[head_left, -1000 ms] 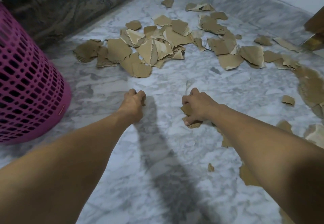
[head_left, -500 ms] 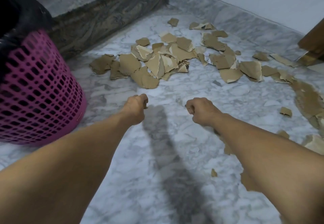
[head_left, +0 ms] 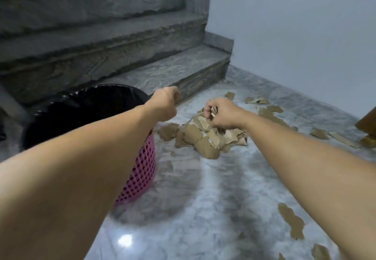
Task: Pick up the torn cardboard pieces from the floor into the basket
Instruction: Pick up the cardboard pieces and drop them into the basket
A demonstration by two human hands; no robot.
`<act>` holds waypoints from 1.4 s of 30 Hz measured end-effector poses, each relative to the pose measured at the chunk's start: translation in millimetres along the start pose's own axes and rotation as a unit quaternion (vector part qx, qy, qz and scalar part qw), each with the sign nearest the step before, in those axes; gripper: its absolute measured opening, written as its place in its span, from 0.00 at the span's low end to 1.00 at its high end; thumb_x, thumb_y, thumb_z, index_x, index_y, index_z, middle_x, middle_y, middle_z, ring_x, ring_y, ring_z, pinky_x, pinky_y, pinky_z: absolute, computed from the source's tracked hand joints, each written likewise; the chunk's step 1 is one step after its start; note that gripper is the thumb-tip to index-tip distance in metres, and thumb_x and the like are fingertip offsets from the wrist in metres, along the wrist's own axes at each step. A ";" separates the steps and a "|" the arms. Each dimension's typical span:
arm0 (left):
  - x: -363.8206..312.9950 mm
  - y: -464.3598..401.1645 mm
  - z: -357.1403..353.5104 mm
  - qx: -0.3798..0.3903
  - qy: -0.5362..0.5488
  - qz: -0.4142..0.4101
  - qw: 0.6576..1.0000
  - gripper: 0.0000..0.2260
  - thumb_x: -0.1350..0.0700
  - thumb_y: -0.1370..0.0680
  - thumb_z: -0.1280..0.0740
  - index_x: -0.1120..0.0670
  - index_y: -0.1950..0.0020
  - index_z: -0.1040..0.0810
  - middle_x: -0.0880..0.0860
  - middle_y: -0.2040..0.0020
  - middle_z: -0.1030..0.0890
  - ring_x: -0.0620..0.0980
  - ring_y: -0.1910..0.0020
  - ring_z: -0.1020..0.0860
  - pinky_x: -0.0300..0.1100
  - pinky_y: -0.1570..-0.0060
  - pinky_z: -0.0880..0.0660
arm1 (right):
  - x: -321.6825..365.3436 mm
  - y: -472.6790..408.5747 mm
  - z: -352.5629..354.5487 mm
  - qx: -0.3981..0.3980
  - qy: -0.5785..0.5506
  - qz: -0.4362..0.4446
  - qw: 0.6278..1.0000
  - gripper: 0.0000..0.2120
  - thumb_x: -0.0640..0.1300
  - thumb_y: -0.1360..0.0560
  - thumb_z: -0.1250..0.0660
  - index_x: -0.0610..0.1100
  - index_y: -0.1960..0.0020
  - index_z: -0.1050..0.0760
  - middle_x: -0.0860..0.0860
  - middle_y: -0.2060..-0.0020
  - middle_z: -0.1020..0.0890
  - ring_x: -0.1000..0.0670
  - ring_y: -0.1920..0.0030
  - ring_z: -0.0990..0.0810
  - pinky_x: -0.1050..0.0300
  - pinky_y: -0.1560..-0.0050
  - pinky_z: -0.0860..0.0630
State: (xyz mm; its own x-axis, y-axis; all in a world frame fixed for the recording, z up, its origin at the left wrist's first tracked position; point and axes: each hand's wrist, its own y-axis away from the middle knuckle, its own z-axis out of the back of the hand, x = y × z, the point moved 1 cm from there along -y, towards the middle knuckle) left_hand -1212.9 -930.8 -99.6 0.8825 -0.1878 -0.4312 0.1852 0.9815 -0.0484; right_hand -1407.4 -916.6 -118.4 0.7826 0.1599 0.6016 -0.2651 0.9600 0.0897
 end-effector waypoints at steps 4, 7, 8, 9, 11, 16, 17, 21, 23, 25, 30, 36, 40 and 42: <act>38.1 1.0 63.0 -0.036 0.007 0.068 0.997 0.13 0.64 0.27 0.35 0.57 0.43 0.24 0.56 0.48 0.22 0.56 0.46 0.23 0.41 0.53 0.29 | 76.0 -28.8 0.7 -0.012 -0.009 0.041 0.999 0.12 0.30 0.33 0.32 0.46 0.58 0.24 0.55 0.67 0.24 0.54 0.68 0.27 0.72 0.76 0.33; 79.1 11.7 87.6 -0.034 -0.025 0.120 0.992 0.11 0.62 0.25 0.37 0.58 0.44 0.23 0.58 0.45 0.21 0.57 0.48 0.23 0.44 0.52 0.27 | 122.9 -44.7 -14.8 0.009 -0.056 0.057 0.997 0.13 0.30 0.33 0.32 0.45 0.53 0.25 0.50 0.63 0.22 0.52 0.67 0.25 0.61 0.71 0.26; 92.8 17.2 92.5 -0.032 -0.032 0.135 0.990 0.10 0.61 0.24 0.37 0.58 0.44 0.23 0.59 0.46 0.20 0.58 0.48 0.23 0.44 0.53 0.27 | 135.9 -49.4 -21.5 0.014 -0.070 0.066 0.995 0.14 0.30 0.33 0.32 0.45 0.52 0.25 0.49 0.61 0.22 0.51 0.66 0.25 0.57 0.69 0.24; 104.3 21.9 95.6 -0.029 -0.037 0.148 0.988 0.09 0.61 0.24 0.37 0.59 0.45 0.23 0.59 0.46 0.20 0.58 0.47 0.22 0.44 0.53 0.27 | 146.7 -53.8 -27.7 0.016 -0.079 0.073 0.994 0.15 0.31 0.33 0.31 0.45 0.50 0.26 0.48 0.60 0.22 0.50 0.64 0.25 0.54 0.67 0.23; 125.5 34.3 100.0 -0.021 -0.045 0.175 0.983 0.09 0.61 0.25 0.36 0.60 0.45 0.23 0.60 0.47 0.20 0.59 0.48 0.21 0.43 0.56 0.27 | 166.5 -61.3 -42.8 0.029 -0.092 0.073 0.993 0.20 0.32 0.32 0.30 0.47 0.44 0.28 0.48 0.55 0.23 0.47 0.60 0.23 0.46 0.61 0.18; 147.0 58.3 98.9 0.032 -0.036 0.251 0.967 0.31 0.55 0.34 0.22 0.59 0.34 0.29 0.58 0.40 0.23 0.58 0.42 0.23 0.47 0.47 0.23 | 185.9 -69.8 -75.8 0.030 -0.055 0.046 0.997 0.42 0.49 0.32 0.22 0.48 0.24 0.40 0.46 0.28 0.31 0.42 0.30 0.31 0.51 0.39 0.26; 147.0 61.0 98.3 0.054 -0.032 0.262 0.963 0.34 0.54 0.34 0.21 0.59 0.33 0.30 0.58 0.40 0.24 0.59 0.43 0.23 0.48 0.47 0.22 | 185.9 -71.2 -79.5 0.028 -0.058 0.035 0.997 0.42 0.50 0.31 0.22 0.47 0.24 0.40 0.46 0.28 0.31 0.43 0.30 0.30 0.52 0.41 0.24; 147.5 56.9 94.5 0.090 -0.070 0.259 0.959 0.27 0.57 0.30 0.24 0.61 0.34 0.27 0.59 0.39 0.23 0.59 0.42 0.23 0.47 0.47 0.23 | 177.2 -77.6 -76.5 0.031 -0.045 0.013 0.998 0.22 0.42 0.26 0.27 0.43 0.34 0.27 0.43 0.38 0.22 0.43 0.37 0.23 0.46 0.40 0.22; 141.7 49.7 93.5 0.075 -0.082 0.240 0.964 0.22 0.59 0.29 0.27 0.62 0.37 0.24 0.60 0.41 0.21 0.58 0.43 0.22 0.47 0.45 0.23 | 169.5 -77.2 -66.6 0.021 -0.075 -0.009 0.997 0.08 0.34 0.24 0.33 0.43 0.47 0.22 0.41 0.47 0.19 0.42 0.49 0.17 0.44 0.49 0.18; 129.5 41.4 94.5 0.061 -0.086 0.214 0.971 0.18 0.60 0.28 0.29 0.62 0.39 0.22 0.60 0.43 0.20 0.58 0.46 0.21 0.45 0.49 0.22 | 160.1 -74.5 -51.9 0.021 -0.105 -0.031 0.994 0.09 0.30 0.24 0.36 0.43 0.56 0.24 0.40 0.55 0.19 0.44 0.59 0.18 0.42 0.55 0.17; 82.7 18.6 95.8 0.066 -0.031 0.162 0.984 0.14 0.59 0.27 0.28 0.61 0.43 0.20 0.61 0.50 0.18 0.61 0.53 0.18 0.52 0.56 0.18 | 126.7 -71.4 1.0 0.016 -0.071 -0.066 0.995 0.07 0.33 0.23 0.33 0.42 0.58 0.24 0.41 0.58 0.19 0.43 0.58 0.16 0.42 0.55 0.17; 38.7 -20.8 75.1 0.041 0.023 0.123 0.991 0.11 0.61 0.28 0.30 0.60 0.47 0.18 0.59 0.50 0.18 0.57 0.55 0.18 0.50 0.57 0.18 | 61.2 -77.1 39.8 0.016 -0.042 -0.114 0.993 0.01 0.35 0.25 0.30 0.39 0.54 0.22 0.40 0.53 0.17 0.44 0.55 0.15 0.45 0.57 0.16; 16.6 -54.8 38.2 0.070 0.013 0.096 0.993 0.09 0.60 0.28 0.29 0.60 0.49 0.18 0.59 0.52 0.18 0.53 0.60 0.22 0.43 0.63 0.24 | 8.1 -83.8 44.2 0.038 -0.029 -0.154 0.987 0.03 0.36 0.24 0.30 0.36 0.51 0.22 0.41 0.53 0.17 0.44 0.56 0.16 0.45 0.55 0.17; 12.6 -75.5 11.0 0.104 0.016 0.096 0.990 0.10 0.60 0.28 0.28 0.61 0.48 0.19 0.60 0.50 0.18 0.54 0.60 0.21 0.43 0.66 0.24 | -19.4 -88.8 42.4 0.050 -0.021 -0.171 0.984 0.03 0.36 0.25 0.30 0.37 0.52 0.22 0.39 0.52 0.17 0.44 0.57 0.17 0.44 0.54 0.17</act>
State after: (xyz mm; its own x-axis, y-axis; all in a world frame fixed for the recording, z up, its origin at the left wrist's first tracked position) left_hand -1211.0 -1007.7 -91.4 0.8965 0.0051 -0.4430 0.1043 0.9694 0.2222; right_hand -1422.9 -1014.7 -104.4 0.8117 -0.1807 0.5554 -0.0460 0.9282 0.3692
